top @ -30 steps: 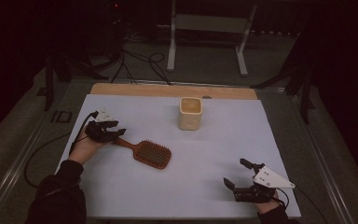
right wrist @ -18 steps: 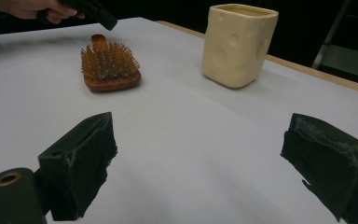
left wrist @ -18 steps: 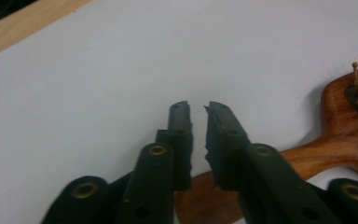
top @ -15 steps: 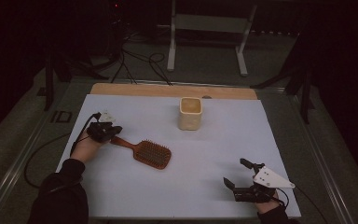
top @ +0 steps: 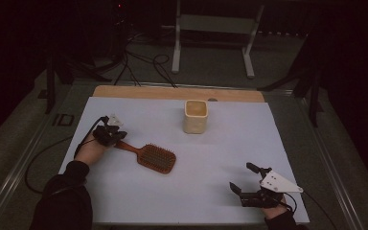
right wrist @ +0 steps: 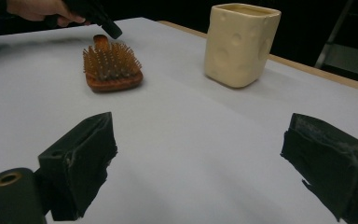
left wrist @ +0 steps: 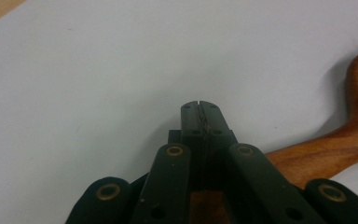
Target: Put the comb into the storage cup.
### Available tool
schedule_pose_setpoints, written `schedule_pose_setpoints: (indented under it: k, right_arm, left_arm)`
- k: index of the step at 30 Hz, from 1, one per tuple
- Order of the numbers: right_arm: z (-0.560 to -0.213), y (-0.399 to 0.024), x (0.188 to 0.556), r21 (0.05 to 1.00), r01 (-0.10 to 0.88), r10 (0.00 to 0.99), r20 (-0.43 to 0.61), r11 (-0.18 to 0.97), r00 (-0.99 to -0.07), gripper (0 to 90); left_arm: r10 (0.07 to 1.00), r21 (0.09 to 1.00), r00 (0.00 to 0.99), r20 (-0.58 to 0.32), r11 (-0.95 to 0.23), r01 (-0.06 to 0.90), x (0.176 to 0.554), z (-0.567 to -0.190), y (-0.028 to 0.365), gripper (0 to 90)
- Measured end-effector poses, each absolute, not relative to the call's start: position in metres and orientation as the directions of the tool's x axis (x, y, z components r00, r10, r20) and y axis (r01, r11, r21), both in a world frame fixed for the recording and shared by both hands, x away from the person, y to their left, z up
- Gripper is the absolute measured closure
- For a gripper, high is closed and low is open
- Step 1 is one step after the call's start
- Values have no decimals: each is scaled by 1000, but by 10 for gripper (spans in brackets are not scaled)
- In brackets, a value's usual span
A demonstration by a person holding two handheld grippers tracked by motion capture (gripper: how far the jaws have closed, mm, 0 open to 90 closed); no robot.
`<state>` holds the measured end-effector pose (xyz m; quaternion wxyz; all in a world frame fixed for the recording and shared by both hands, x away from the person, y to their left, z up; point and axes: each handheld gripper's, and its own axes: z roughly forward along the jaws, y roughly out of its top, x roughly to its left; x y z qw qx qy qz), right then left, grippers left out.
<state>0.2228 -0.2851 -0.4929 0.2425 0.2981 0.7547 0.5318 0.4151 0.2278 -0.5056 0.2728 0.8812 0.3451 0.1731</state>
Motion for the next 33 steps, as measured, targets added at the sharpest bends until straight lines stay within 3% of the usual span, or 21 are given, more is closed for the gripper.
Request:
schedule_pose_setpoints:
  k: [13, 33]
  right_arm:
    - [-493, -285, 224, 948, 193, 708, -45, 253, -705, 85]
    - [-491, -285, 223, 950, 193, 707, -39, 245, -706, 85]
  left_arm:
    - [700, 548, 708, 92, -629, 551, 410, -509, 227, 900]
    - [668, 519, 740, 76, -660, 543, 371, -506, 234, 900]
